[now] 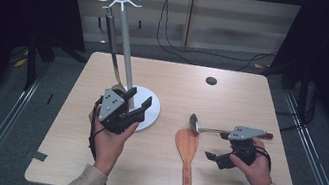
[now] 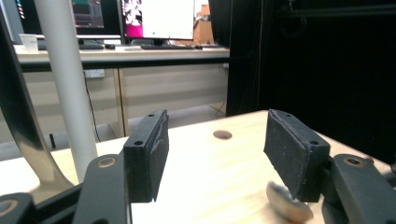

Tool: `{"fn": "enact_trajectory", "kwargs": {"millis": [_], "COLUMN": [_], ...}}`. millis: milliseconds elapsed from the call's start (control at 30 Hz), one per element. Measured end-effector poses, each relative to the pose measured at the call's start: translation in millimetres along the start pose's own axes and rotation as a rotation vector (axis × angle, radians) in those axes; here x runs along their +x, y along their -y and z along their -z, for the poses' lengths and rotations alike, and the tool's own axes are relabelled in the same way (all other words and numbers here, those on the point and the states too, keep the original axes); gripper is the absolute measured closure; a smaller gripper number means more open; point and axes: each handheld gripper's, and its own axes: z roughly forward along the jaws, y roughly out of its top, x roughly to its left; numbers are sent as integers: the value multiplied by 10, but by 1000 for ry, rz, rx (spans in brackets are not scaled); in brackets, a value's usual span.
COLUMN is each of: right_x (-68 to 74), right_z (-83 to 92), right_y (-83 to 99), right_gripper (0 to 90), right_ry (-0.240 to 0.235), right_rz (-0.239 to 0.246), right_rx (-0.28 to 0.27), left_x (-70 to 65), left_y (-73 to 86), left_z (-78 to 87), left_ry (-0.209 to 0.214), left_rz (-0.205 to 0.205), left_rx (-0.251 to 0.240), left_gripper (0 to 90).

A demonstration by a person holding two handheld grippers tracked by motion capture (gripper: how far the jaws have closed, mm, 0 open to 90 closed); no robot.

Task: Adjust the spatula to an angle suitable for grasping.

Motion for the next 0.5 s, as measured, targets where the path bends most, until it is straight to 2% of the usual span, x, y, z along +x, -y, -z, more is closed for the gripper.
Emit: {"fn": "enact_trajectory", "kwargs": {"millis": [33,133,200,267,300,400,500], "right_x": [-7,-26,-39,-53,-62,-97,-143], "right_z": [-3,-8,-12,-12,-11,-9,-16], "right_y": [2,8,14,21,25,39,55], "right_gripper": [70,86,93,107,117,141,170], "right_ry": [9,33,51,68,77,109,134], "right_rz": [-3,-4,-8,-13,-16,-24,-42], "right_rx": [-7,-15,-15,-18,-17,-26,-37], "left_x": [6,-29,-34,-37,-41,-53,-57], "left_y": [19,97,143,168,211,267,295], "left_z": [5,20,35,39,55,70,92], "left_ry": [15,7,11,12,7,16,7], "left_rz": [-22,-6,-12,-8,-15,-4,-7], "left_rx": [20,44,68,72,96,111,130], "left_gripper": [387,355,334,309,300,280,261]}}
